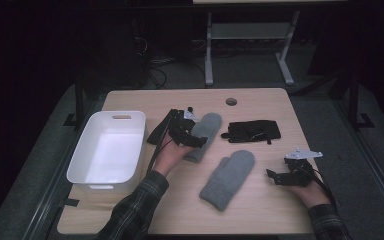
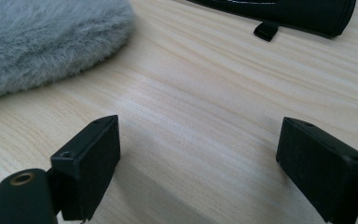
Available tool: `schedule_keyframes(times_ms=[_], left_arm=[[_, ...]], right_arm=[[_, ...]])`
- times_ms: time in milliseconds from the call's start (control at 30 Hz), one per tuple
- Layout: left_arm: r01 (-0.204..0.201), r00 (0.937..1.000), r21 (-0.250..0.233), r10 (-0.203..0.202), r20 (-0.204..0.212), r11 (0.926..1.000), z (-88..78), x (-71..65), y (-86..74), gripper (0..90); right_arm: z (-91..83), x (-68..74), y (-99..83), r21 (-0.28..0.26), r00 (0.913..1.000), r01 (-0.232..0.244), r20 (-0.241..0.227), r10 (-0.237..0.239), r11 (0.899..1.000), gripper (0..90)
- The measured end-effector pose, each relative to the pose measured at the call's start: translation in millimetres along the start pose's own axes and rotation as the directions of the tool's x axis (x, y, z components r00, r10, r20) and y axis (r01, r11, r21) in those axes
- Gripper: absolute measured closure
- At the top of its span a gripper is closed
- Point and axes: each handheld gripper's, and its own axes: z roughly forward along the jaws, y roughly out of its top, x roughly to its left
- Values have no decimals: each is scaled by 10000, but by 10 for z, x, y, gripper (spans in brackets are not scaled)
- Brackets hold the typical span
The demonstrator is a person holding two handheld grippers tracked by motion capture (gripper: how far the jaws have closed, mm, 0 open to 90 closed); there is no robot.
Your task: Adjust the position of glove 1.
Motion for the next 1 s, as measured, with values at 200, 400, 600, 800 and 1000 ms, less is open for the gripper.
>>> schedule_keyframes(times_ms=[200, 400, 600, 800, 1000], left_arm=[[162, 9996, 328, -155, -217, 9993, 145, 105, 79, 275], [531, 9984, 383, -524, -186, 9979, 316, 136, 66, 275], [193, 9993, 626, -173, -325, 9979, 431, 66, 51, 395], [125, 9995, 882, -100, -284, 9960, 530, 86, -13, 535], [-388, 9985, 967, 424, -356, 9946, 541, 79, -19, 738]], right_arm=[[0, -1, 1, -3, 10000, -6, -7, 6, 10000, 130], [1, -1, 2, -6, 10000, -6, -12, 6, 10000, 131], [3, -2, 3, -10, 10000, -4, -12, 4, 10000, 131], [3, -2, 3, -9, 10000, -9, -14, 9, 10000, 131], [3, -2, 3, -9, 10000, -16, -12, 16, 10000, 131]])
